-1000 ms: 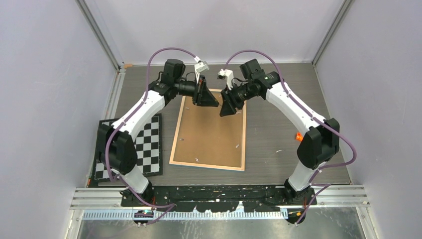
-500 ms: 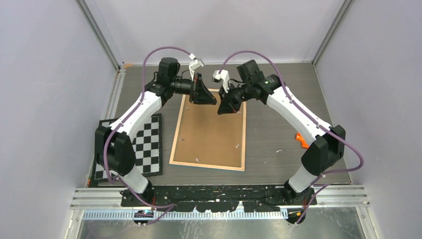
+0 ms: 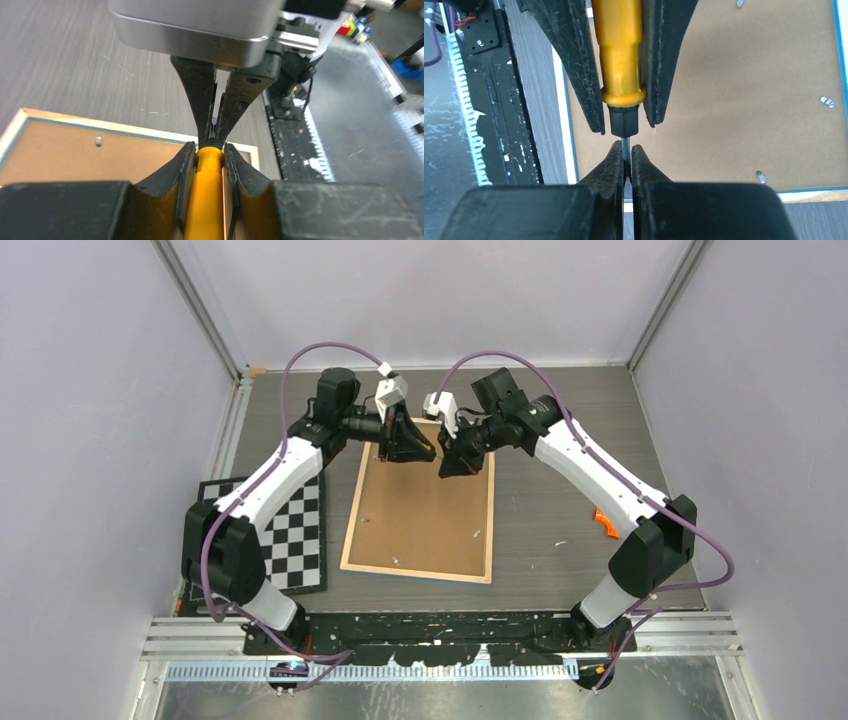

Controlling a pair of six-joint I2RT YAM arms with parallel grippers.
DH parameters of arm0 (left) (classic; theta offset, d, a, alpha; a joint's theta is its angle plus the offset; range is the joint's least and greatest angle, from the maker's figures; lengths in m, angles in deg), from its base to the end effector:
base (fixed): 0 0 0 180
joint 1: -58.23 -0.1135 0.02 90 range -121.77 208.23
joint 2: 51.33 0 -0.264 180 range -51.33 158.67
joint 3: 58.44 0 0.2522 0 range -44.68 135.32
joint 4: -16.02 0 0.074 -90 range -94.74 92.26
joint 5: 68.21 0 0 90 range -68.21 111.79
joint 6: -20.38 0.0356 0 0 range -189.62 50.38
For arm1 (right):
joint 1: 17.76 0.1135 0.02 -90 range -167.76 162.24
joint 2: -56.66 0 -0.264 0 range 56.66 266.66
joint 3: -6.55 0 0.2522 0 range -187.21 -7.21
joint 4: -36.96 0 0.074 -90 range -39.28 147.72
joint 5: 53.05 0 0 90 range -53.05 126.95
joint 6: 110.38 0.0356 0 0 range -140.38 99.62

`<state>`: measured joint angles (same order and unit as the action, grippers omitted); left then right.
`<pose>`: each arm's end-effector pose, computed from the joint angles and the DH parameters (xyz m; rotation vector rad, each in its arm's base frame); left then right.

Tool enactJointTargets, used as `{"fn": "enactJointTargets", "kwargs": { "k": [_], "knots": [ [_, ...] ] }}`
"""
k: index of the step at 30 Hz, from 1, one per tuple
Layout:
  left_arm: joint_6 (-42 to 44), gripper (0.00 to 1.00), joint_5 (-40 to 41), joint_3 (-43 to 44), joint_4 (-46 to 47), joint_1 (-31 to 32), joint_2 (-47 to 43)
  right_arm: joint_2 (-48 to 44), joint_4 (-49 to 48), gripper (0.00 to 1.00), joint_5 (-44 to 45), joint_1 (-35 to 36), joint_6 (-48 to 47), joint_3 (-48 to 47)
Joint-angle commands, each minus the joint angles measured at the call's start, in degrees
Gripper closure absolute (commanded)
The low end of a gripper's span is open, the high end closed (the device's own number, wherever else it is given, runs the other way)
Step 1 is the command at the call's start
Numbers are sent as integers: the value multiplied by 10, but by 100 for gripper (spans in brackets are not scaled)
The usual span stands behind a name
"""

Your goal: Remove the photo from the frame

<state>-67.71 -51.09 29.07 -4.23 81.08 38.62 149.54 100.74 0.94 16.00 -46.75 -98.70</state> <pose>0.3090 -0.1671 0.3342 1.2056 1.5125 -1.4702 0.2741 0.2084 0.3508 -1.4320 1.9313 0.8287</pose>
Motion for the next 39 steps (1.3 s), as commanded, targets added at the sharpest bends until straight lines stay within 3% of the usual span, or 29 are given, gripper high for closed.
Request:
{"fn": "enactJointTargets", "kwargs": {
  "k": [1,5,7,13,18,23,28,31,36,39],
  "knots": [
    [175,97,-24,-32,-39,33,-39,-66,-186,99,-2,5,-35,15],
    [353,99,-8,-27,-147,48,-58,-76,-200,99,-3,7,-47,21],
    [403,99,4,-20,-184,58,-58,-76,-201,99,-2,9,-57,19],
    [470,95,42,-5,-237,71,-52,-86,-192,99,2,12,-70,18],
    [485,86,64,-24,-209,74,-68,-89,-200,99,11,15,-63,26],
    [340,67,93,-23,-114,46,-64,-110,-238,99,51,13,-47,67],
    [247,18,81,5,-81,-16,-45,-134,-268,99,85,-15,8,125],
    [226,11,92,4,-66,-34,-54,-140,-268,99,90,-45,33,148],
    [83,5,146,0,4,-81,-47,-147,-249,99,100,-86,87,160],
    [57,0,205,7,-18,-102,-44,-152,-199,100,106,-140,135,168]
  ]
}}
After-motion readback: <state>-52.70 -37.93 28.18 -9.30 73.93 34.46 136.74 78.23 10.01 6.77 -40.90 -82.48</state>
